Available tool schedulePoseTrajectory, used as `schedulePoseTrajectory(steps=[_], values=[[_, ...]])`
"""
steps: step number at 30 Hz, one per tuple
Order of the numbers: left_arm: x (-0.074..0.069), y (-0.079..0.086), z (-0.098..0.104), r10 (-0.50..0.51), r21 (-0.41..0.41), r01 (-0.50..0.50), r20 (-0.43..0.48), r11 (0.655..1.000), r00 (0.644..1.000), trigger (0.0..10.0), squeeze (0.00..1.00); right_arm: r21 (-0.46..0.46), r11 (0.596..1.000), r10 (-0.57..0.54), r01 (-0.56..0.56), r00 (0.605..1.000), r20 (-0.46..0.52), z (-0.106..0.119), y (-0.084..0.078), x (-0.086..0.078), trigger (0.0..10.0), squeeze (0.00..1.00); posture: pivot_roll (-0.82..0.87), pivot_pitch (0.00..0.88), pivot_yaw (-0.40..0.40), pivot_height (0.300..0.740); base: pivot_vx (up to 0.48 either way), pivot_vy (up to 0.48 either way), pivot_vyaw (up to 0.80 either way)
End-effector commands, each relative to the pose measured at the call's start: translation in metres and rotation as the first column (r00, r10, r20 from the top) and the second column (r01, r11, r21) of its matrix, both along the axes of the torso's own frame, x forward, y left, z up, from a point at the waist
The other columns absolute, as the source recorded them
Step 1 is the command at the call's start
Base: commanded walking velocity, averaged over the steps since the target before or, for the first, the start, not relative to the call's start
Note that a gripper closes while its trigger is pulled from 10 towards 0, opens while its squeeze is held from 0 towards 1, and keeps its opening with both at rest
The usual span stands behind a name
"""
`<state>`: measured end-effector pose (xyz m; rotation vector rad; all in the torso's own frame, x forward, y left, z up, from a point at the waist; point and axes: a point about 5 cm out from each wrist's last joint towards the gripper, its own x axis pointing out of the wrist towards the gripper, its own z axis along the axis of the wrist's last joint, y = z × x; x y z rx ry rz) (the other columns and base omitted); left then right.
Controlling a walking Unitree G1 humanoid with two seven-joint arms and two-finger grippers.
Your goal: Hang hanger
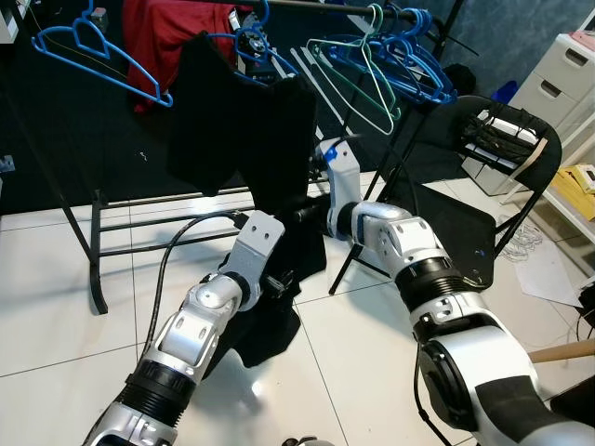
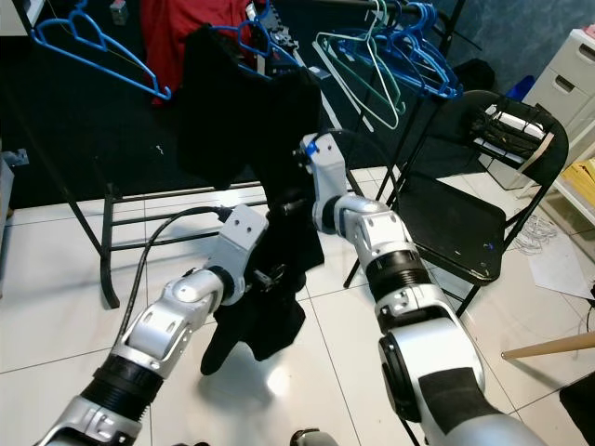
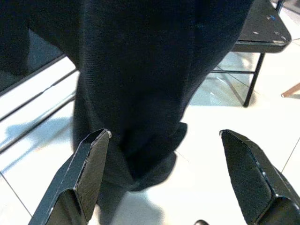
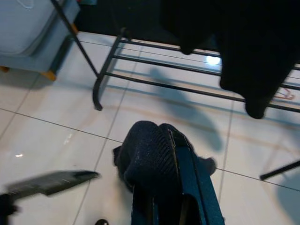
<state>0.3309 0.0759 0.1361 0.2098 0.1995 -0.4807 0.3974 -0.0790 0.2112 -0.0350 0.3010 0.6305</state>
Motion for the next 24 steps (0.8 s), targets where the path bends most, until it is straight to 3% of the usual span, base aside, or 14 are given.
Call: schedulePoseTrajectory(steps=[1, 3, 13, 17, 21, 24], values=[[0.000, -0.009, -0.006, 0.002, -0.018, -0.002, -0.016, 1.000, 1.000, 10.0, 0.00, 0.034, 0.999, -0.001, 0.001, 1.000, 0.016, 0.007, -0.001, 0.001, 0.0, 0.00, -0.17, 0.155, -0.176, 0.740, 0.000, 0.000, 0.00], [0.002, -0.016, -0.006, 0.010, -0.053, -0.011, -0.026, 0.999, 1.000, 10.0, 0.00, 0.041, 0.999, 0.001, -0.002, 1.000, 0.017, 0.008, 0.000, 0.001, 0.0, 0.00, -0.18, 0.152, -0.175, 0.740, 0.000, 0.000, 0.00], [0.007, -0.026, -0.001, 0.067, -0.068, -0.070, -0.044, 0.995, 0.997, 10.0, 0.00, 0.065, 0.998, -0.019, 0.017, 1.000, 0.017, 0.008, 0.005, 0.005, 0.0, 0.00, -0.18, 0.149, -0.170, 0.740, 0.000, 0.000, 0.00], [0.013, -0.025, 0.004, 0.161, -0.125, -0.165, -0.048, 0.978, 0.986, 10.0, 0.00, 0.073, 0.997, -0.013, 0.012, 1.000, 0.016, 0.008, 0.011, 0.003, 0.0, 0.00, -0.18, 0.148, -0.169, 0.740, 0.000, 0.000, 0.00], [0.014, -0.027, 0.007, 0.171, -0.170, -0.179, -0.063, 0.969, 0.983, 10.0, 0.00, 0.076, 0.997, -0.010, 0.008, 1.000, 0.014, 0.008, 0.014, 0.003, 0.0, 0.00, -0.18, 0.154, -0.170, 0.740, 0.000, 0.000, 0.00], [0.012, -0.034, 0.009, 0.104, -0.196, -0.117, -0.075, 0.974, 0.992, 10.0, 0.00, 0.074, 0.997, -0.008, 0.007, 1.000, 0.014, 0.007, 0.016, 0.003, 0.0, 0.00, -0.18, 0.159, -0.170, 0.740, 0.000, 0.000, 0.00]])
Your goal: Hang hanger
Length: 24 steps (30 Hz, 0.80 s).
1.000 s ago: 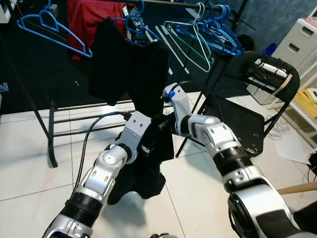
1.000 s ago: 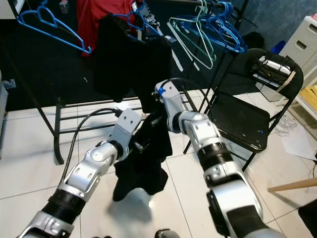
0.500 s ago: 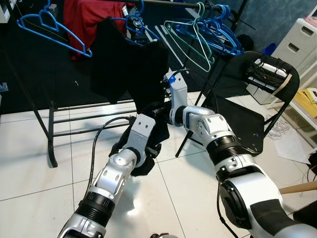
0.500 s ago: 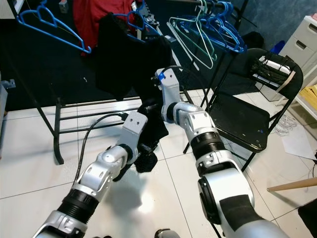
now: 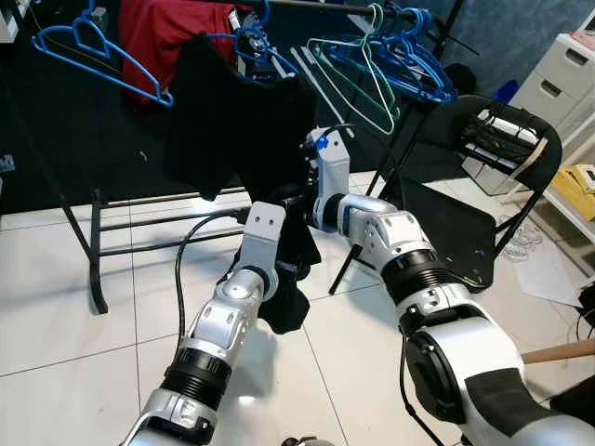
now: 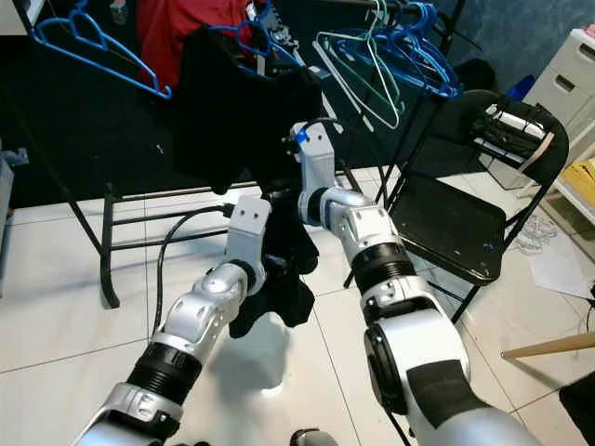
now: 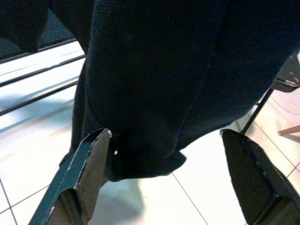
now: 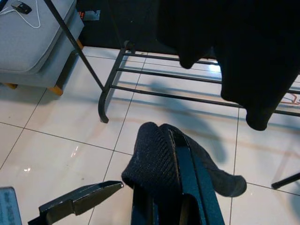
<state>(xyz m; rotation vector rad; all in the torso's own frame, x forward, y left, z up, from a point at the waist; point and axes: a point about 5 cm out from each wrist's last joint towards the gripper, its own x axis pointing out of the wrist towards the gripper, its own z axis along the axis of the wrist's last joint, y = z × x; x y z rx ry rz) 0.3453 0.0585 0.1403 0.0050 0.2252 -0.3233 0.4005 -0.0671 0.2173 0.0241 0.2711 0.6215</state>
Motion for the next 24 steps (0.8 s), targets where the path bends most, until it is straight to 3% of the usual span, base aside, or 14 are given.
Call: schedulePoseTrajectory(steps=[1, 4, 7, 9, 12, 24], values=[[-0.002, -0.016, 0.005, -0.068, -0.027, 0.068, -0.002, 0.997, 0.998, 10.0, 0.00, 0.011, 1.000, 0.010, -0.010, 1.000, 0.004, 0.001, 0.004, 0.000, 0.0, 0.00, -0.18, 0.159, -0.170, 0.740, 0.000, 0.000, 0.00], [-0.008, -0.022, 0.007, -0.181, -0.046, 0.181, 0.000, 0.982, 0.983, 10.0, 0.00, 0.001, 1.000, -0.010, 0.010, 1.000, 0.009, -0.001, 0.003, 0.002, 0.0, 0.00, -0.18, 0.167, -0.171, 0.740, 0.000, 0.000, 0.00], [-0.008, -0.022, 0.007, -0.181, -0.046, 0.181, 0.000, 0.982, 0.983, 10.0, 0.00, 0.001, 1.000, -0.010, 0.010, 1.000, 0.009, -0.001, 0.003, 0.002, 0.0, 0.00, -0.18, 0.167, -0.171, 0.740, 0.000, 0.000, 0.00], [-0.015, -0.025, 0.011, -0.270, -0.062, 0.270, 0.012, 0.961, 0.963, 10.0, 0.00, -0.010, 0.999, -0.036, 0.036, 0.999, 0.014, -0.003, 0.002, 0.003, 0.0, 0.00, -0.17, 0.170, -0.172, 0.740, 0.000, 0.000, 0.00], [-0.017, -0.025, 0.013, -0.295, -0.064, 0.295, 0.018, 0.953, 0.955, 10.0, 0.00, -0.013, 0.999, -0.042, 0.043, 0.999, 0.015, -0.004, 0.002, 0.004, 0.0, 0.00, -0.17, 0.170, -0.172, 0.740, 0.000, 0.000, 0.00], [-0.009, -0.034, 0.012, -0.236, -0.045, 0.237, 0.029, 0.970, 0.971, 10.0, 0.00, 0.012, 1.000, -0.022, 0.022, 1.000, 0.016, 0.001, 0.012, 0.003, 0.0, 0.00, -0.18, 0.176, -0.173, 0.740, 0.000, 0.000, 0.00]])
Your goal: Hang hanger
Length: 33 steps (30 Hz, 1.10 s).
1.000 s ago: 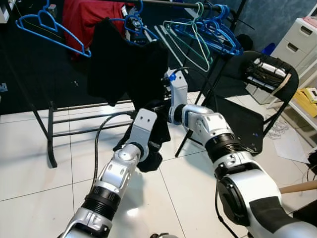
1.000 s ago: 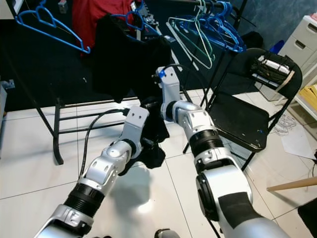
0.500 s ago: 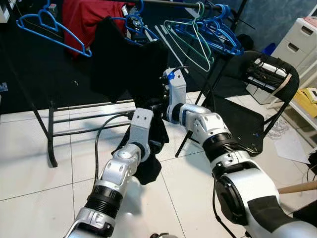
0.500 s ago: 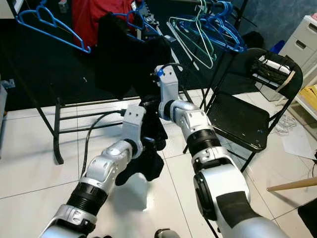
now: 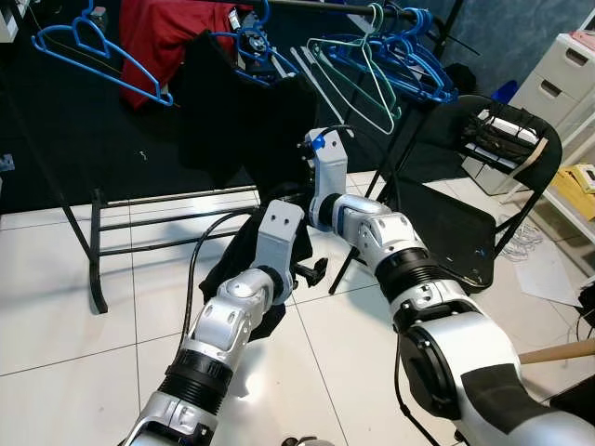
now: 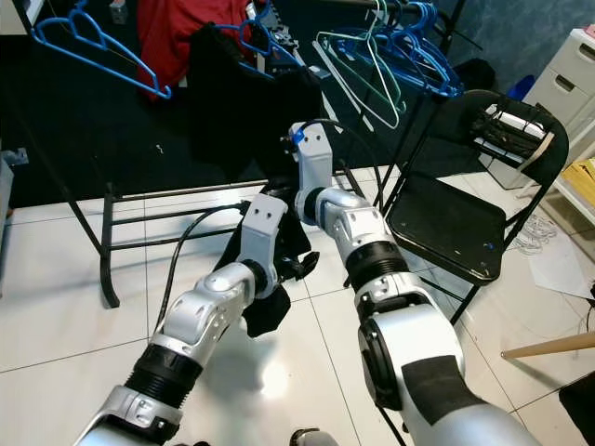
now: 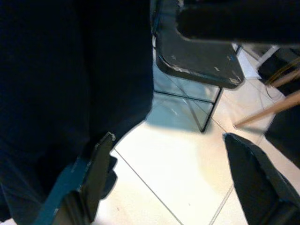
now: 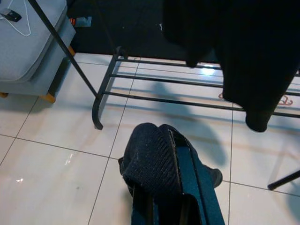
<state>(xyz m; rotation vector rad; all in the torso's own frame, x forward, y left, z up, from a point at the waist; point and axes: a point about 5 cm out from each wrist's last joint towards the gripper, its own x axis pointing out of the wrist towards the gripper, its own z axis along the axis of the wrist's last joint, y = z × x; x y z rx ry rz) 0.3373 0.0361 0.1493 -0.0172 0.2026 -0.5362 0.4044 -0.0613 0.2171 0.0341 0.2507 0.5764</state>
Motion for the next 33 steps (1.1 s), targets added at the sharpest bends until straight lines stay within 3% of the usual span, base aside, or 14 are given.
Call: schedulePoseTrajectory(steps=[1, 9, 12, 14, 19, 32, 33], values=[[0.002, -0.017, 0.003, -0.014, 0.016, 0.014, 0.016, 1.000, 1.000, 10.0, 0.00, 0.008, 1.000, 0.029, -0.030, 1.000, 0.001, 0.002, 0.008, -0.001, 0.0, 0.00, -0.18, 0.175, -0.173, 0.740, 0.000, 0.000, 0.00], [0.010, -0.018, -0.002, 0.077, 0.139, -0.084, 0.052, 0.987, 0.996, 10.0, 0.00, 0.021, 0.999, 0.038, -0.038, 0.999, 0.008, 0.007, 0.011, -0.002, 0.0, 0.00, -0.18, 0.175, -0.173, 0.740, 0.000, 0.000, 0.00], [0.012, -0.013, -0.003, 0.116, 0.159, -0.124, 0.062, 0.979, 0.991, 10.0, 0.00, 0.029, 0.999, 0.046, -0.046, 0.999, 0.009, 0.008, 0.013, -0.003, 0.0, 0.00, -0.18, 0.178, -0.171, 0.740, 0.000, 0.000, 0.00], [0.019, 0.004, -0.003, 0.214, 0.181, -0.227, 0.092, 0.957, 0.973, 10.0, 0.00, 0.039, 0.997, 0.073, -0.073, 0.997, 0.009, 0.009, 0.019, -0.005, 0.0, 0.00, -0.18, 0.179, -0.171, 0.740, 0.000, 0.000, 0.00], [0.023, 0.016, -0.003, 0.269, 0.188, -0.284, 0.103, 0.940, 0.958, 10.0, 0.00, 0.042, 0.995, 0.088, -0.088, 0.996, 0.007, 0.008, 0.022, -0.007, 0.0, 0.00, -0.18, 0.180, -0.173, 0.740, 0.000, 0.000, 0.00], [0.024, 0.014, -0.015, 0.313, 0.148, -0.316, 0.046, 0.937, 0.949, 10.0, 0.00, 0.075, 0.991, 0.113, -0.113, 0.994, 0.003, 0.013, 0.031, -0.010, 0.0, 0.00, -0.18, 0.181, -0.174, 0.740, 0.000, 0.000, 0.00], [0.026, 0.020, -0.019, 0.345, 0.165, -0.348, 0.047, 0.923, 0.938, 10.0, 0.00, 0.084, 0.987, 0.138, -0.137, 0.990, -0.003, 0.014, 0.035, -0.014, 0.0, 0.00, -0.18, 0.181, -0.174, 0.740, 0.000, 0.000, 0.00]])
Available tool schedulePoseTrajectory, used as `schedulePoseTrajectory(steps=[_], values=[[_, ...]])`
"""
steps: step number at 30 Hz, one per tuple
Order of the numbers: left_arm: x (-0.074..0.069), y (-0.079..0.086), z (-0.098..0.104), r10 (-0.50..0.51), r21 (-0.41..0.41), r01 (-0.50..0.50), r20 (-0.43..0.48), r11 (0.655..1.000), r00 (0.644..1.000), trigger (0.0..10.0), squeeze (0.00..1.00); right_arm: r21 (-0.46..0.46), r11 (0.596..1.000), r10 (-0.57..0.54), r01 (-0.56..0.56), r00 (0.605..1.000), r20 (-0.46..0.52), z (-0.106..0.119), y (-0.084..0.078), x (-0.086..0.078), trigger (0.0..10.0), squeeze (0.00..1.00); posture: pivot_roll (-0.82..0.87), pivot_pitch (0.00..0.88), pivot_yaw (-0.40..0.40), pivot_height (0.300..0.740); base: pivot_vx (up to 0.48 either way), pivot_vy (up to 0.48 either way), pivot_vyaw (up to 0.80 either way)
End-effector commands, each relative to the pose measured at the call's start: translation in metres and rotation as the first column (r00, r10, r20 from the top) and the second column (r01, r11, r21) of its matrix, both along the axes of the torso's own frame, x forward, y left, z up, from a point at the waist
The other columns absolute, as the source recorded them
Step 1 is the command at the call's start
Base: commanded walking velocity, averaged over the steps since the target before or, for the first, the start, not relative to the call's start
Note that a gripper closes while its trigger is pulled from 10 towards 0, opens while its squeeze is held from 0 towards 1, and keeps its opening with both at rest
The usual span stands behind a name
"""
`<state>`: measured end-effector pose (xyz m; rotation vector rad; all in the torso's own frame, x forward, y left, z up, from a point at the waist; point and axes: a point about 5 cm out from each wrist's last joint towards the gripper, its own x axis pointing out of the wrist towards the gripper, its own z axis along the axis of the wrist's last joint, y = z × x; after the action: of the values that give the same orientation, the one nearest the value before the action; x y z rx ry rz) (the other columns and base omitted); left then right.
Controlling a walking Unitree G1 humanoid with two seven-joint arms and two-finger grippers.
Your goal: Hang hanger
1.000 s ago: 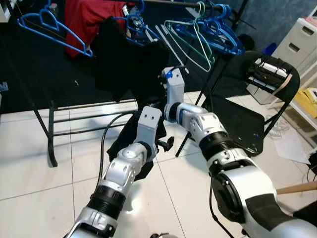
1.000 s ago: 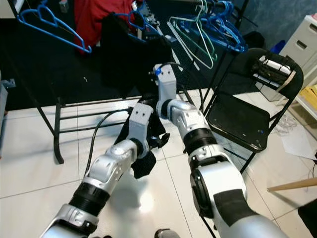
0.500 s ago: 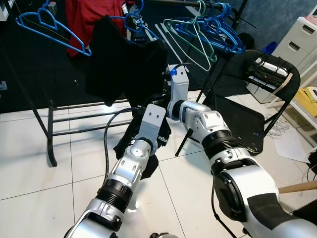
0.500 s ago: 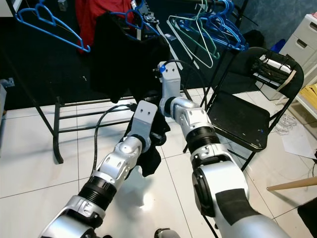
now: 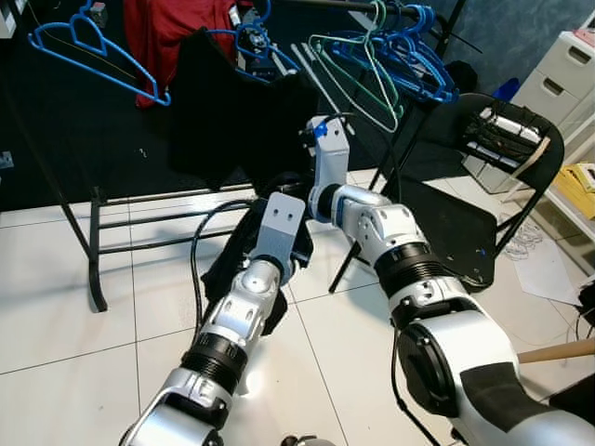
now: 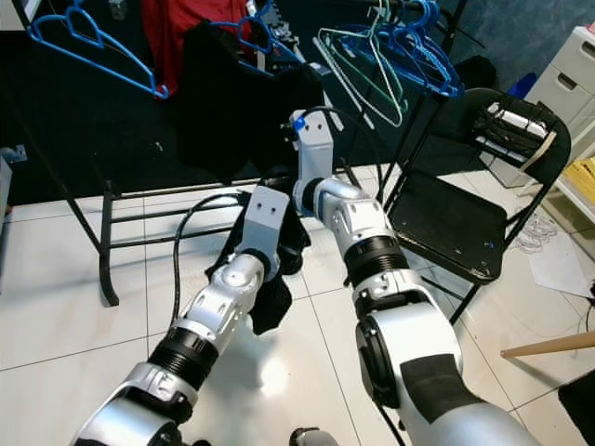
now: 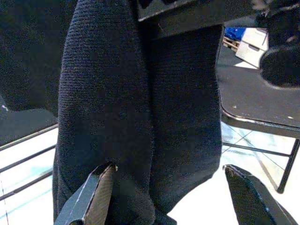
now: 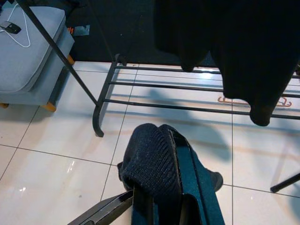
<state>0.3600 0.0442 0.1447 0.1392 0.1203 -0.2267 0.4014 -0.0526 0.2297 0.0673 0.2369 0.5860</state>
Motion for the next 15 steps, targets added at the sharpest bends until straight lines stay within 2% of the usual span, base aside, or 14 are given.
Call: schedulePoseTrajectory(steps=[1, 2, 3, 4, 6, 9, 15], values=[[0.006, 0.022, -0.018, 0.122, 0.016, -0.121, -0.099, 0.992, 0.988, 10.0, 0.00, 0.049, 0.985, 0.169, -0.168, 0.986, -0.014, 0.000, 0.030, -0.016, 0.0, 0.00, -0.18, 0.181, -0.173, 0.740, 0.000, 0.000, 0.00], [0.006, 0.022, -0.018, 0.122, 0.016, -0.121, -0.099, 0.992, 0.988, 10.0, 0.00, 0.049, 0.985, 0.169, -0.168, 0.986, -0.014, 0.000, 0.030, -0.016, 0.0, 0.00, -0.18, 0.181, -0.173, 0.740, 0.000, 0.000, 0.00], [0.008, 0.032, -0.020, 0.163, 0.033, -0.161, -0.094, 0.986, 0.982, 10.0, 0.00, 0.040, 0.980, 0.198, -0.197, 0.980, -0.020, -0.001, 0.031, -0.020, 0.0, 0.00, -0.18, 0.180, -0.173, 0.740, 0.000, 0.000, 0.00], [0.008, 0.032, -0.020, 0.163, 0.033, -0.161, -0.094, 0.986, 0.982, 10.0, 0.00, 0.040, 0.980, 0.198, -0.197, 0.980, -0.020, -0.001, 0.031, -0.020, 0.0, 0.00, -0.18, 0.180, -0.173, 0.740, 0.000, 0.000, 0.00], [0.010, 0.045, -0.020, 0.196, 0.048, -0.193, -0.075, 0.980, 0.978, 10.0, 0.00, 0.015, 0.975, 0.224, -0.223, 0.974, -0.030, -0.006, 0.029, -0.025, 0.0, 0.00, -0.18, 0.181, -0.173, 0.740, 0.000, 0.000, 0.00], [0.010, 0.048, -0.019, 0.197, 0.048, -0.194, -0.069, 0.980, 0.978, 10.0, 0.00, 0.008, 0.974, 0.224, -0.224, 0.974, -0.033, -0.008, 0.027, -0.025, 0.0, 0.00, -0.18, 0.181, -0.173, 0.740, 0.000, 0.000, 0.00], [0.009, 0.053, -0.013, 0.125, 0.027, -0.125, -0.012, 0.992, 0.992, 10.0, 0.00, -0.025, 0.975, 0.219, -0.220, 0.975, -0.046, -0.015, 0.016, -0.025, 0.0, 0.00, -0.18, 0.177, -0.171, 0.740, 0.000, 0.000, 0.00]])
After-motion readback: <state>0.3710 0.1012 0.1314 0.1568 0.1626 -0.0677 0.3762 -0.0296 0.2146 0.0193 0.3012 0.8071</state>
